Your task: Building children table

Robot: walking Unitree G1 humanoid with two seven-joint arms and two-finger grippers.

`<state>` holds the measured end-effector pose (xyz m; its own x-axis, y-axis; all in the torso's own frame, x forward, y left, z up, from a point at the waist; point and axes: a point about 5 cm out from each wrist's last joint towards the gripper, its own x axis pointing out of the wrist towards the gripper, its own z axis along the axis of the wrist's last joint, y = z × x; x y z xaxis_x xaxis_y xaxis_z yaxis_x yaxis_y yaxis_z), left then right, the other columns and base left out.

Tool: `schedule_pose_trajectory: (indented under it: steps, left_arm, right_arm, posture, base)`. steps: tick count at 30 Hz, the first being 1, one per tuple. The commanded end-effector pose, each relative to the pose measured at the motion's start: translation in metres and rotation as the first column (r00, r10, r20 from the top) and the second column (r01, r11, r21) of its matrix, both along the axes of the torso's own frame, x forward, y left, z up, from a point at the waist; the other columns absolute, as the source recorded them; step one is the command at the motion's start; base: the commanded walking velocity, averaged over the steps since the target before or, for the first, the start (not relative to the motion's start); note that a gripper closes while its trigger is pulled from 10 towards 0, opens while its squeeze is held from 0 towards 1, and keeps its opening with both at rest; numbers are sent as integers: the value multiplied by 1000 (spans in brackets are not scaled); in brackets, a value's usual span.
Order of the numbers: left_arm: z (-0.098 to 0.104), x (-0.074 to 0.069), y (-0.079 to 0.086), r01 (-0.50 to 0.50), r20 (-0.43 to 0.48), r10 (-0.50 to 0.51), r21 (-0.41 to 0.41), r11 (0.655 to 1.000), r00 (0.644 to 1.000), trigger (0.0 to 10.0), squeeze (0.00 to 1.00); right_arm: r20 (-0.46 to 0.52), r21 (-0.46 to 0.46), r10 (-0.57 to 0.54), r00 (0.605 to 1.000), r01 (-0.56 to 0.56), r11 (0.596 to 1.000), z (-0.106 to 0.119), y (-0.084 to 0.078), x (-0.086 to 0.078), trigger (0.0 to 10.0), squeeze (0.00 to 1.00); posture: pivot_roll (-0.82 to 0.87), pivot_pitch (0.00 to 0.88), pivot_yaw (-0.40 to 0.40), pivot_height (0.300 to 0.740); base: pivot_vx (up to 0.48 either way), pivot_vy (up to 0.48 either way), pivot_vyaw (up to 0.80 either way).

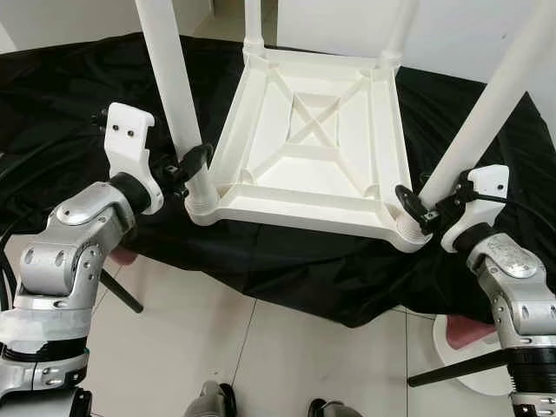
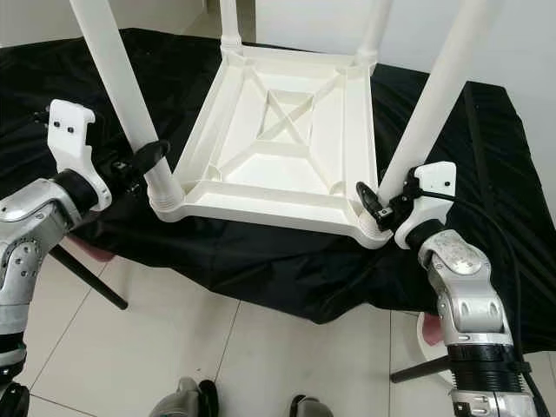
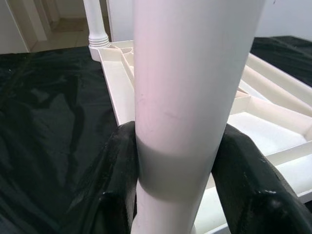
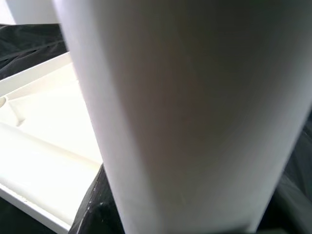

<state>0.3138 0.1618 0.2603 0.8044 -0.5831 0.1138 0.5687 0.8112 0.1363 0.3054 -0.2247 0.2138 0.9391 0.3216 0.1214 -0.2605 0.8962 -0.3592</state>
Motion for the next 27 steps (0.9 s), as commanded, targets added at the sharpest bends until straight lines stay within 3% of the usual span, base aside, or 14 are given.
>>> schedule_pose_trajectory:
  steps: [1, 2, 3, 7, 8, 10, 13, 14, 16, 17, 21, 25, 27]
  left_arm:
    - [22, -20, -51, 320, 120, -323, 38, 947, 939, 10000, 0]
    - [18, -16, -48, 276, 109, -282, 66, 959, 953, 10000, 0]
    - [15, -16, -46, 270, 95, -276, 71, 960, 956, 10000, 1000]
    - [10, -17, -41, 234, 70, -242, 109, 966, 968, 10000, 1000]
    - [11, -17, -34, 199, 76, -208, 104, 974, 975, 10000, 0]
    - [13, -16, -29, 178, 80, -186, 95, 979, 979, 10000, 0]
    - [22, -15, 6, 69, 91, -74, 55, 996, 993, 10000, 0]
    - [22, -15, 6, 69, 91, -74, 55, 996, 993, 10000, 0]
    - [24, -18, 21, 53, 81, -56, 39, 998, 995, 10000, 0]
    - [19, -29, 28, 118, 46, -121, 55, 991, 992, 10000, 0]
    - [7, -42, 35, 188, -18, -187, 88, 978, 982, 10000, 0]
    - [-5, -43, 39, 160, -48, -154, 150, 976, 987, 10000, 0]
    - [-13, -37, 47, 57, -65, -43, 231, 971, 997, 10000, 0]
  right_arm:
    - [-23, -148, 44, 999, -47, 988, -13, 22, 0, 10000, 0]
    - [-31, -138, 74, 997, -78, 987, -16, 28, -2, 10000, 455]
    - [-29, -123, 89, 996, -92, 988, -19, 32, -3, 10000, 1000]
    - [-9, -84, 123, 992, -124, 989, -19, 39, -5, 10000, 1000]
    - [7, -72, 132, 991, -131, 989, -16, 40, -6, 10000, 0]
    - [17, -64, 136, 991, -135, 989, -14, 40, -6, 10000, 0]
    - [47, -55, 138, 989, -135, 989, -6, 37, -7, 10000, 0]
    - [47, -55, 138, 989, -135, 989, -6, 37, -7, 10000, 0]
    - [53, -54, 132, 990, -129, 990, -4, 35, -6, 10000, 0]
    - [55, -55, 116, 992, -113, 992, -2, 32, -4, 10000, 0]
    - [62, -52, 98, 993, -95, 994, -1, 29, 0, 10000, 0]
    - [63, -36, 107, 992, -105, 994, 0, 31, 1, 10000, 0]
    - [61, -33, 118, 991, -116, 993, -1, 34, 1, 10000, 0]
  posture:
    - [-73, 148, 29, 740]
    - [-74, 147, 28, 740]
    - [-72, 146, 28, 740]
    - [-70, 147, 33, 740]
    - [-70, 147, 34, 740]
    - [-70, 147, 34, 740]
    - [-62, 147, 36, 740]
    - [-62, 147, 36, 740]
    - [-60, 148, 35, 740]
    - [-55, 148, 34, 740]
    - [-45, 149, 29, 740]
    - [-42, 150, 28, 740]
    - [-41, 150, 27, 740]
  base:
    - [0, 0, 0]
    - [0, 0, 0]
    - [0, 0, 0]
    - [0, 0, 0]
    - [0, 0, 0]
    - [0, 0, 0]
    - [0, 0, 0]
    - [0, 0, 0]
    - [0, 0, 0]
    - [0, 0, 0]
    - [0, 0, 0]
    - [0, 0, 0]
    - [0, 0, 0]
